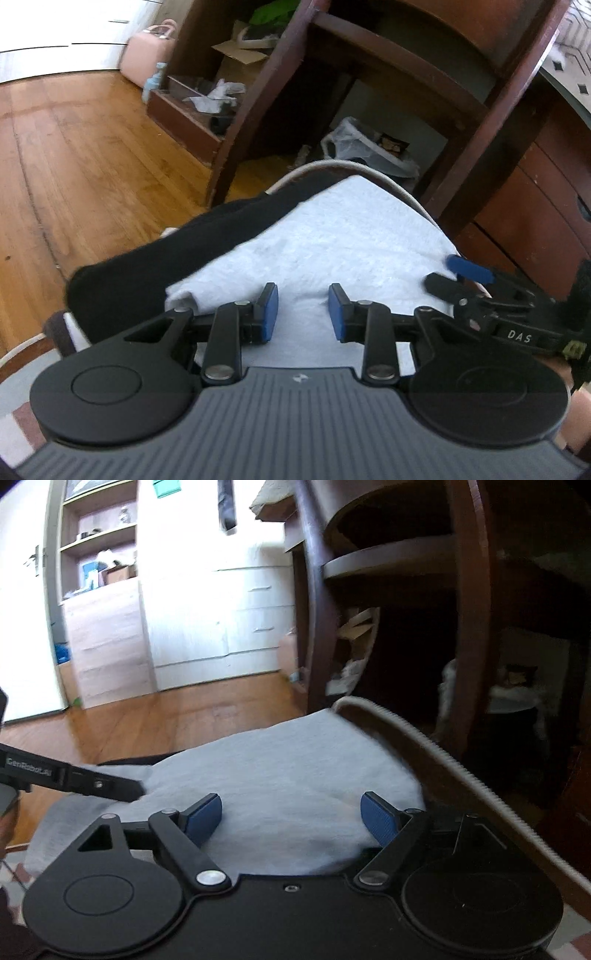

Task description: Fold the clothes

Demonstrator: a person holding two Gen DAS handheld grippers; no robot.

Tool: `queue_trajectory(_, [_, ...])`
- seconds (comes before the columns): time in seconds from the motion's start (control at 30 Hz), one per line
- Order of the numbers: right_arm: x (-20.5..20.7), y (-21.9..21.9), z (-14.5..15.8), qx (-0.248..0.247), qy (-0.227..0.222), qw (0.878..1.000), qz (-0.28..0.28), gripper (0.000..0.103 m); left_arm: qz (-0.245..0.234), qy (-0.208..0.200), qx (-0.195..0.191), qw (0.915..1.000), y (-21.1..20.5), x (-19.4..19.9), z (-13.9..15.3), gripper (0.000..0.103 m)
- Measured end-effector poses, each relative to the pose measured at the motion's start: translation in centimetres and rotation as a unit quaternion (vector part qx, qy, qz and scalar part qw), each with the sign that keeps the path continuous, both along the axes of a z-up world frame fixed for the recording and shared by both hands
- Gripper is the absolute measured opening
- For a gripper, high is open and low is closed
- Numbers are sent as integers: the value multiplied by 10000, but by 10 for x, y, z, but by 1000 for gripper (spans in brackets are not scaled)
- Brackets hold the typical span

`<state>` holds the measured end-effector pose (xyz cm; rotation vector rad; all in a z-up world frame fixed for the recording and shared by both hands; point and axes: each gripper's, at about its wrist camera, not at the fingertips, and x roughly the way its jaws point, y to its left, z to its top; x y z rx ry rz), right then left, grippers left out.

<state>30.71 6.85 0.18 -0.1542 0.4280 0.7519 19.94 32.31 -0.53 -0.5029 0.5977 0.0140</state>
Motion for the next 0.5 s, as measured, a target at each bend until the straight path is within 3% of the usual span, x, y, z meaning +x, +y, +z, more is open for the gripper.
queue_trajectory(0.07, [-10,-4,3,-83,-234,9977,-636,90,159,-20,93,9998,1,-15,12,30])
queue_trajectory(0.17, [-27,-14,7,-75,-127,9876,-1563,90,230,-118,83,9996,-3,-41,30,50])
queue_trajectory(0.27, [-62,-27,20,84,116,9860,-1658,90,252,-76,418,9988,-27,-70,46,67])
queue_trajectory(0.33, [-91,-34,31,168,159,9853,-1691,90,143,-3,554,9984,-48,-91,53,85])
queue_trajectory(0.5, [-160,-49,47,270,350,9746,-2195,91,-221,59,353,9991,-80,-157,45,92])
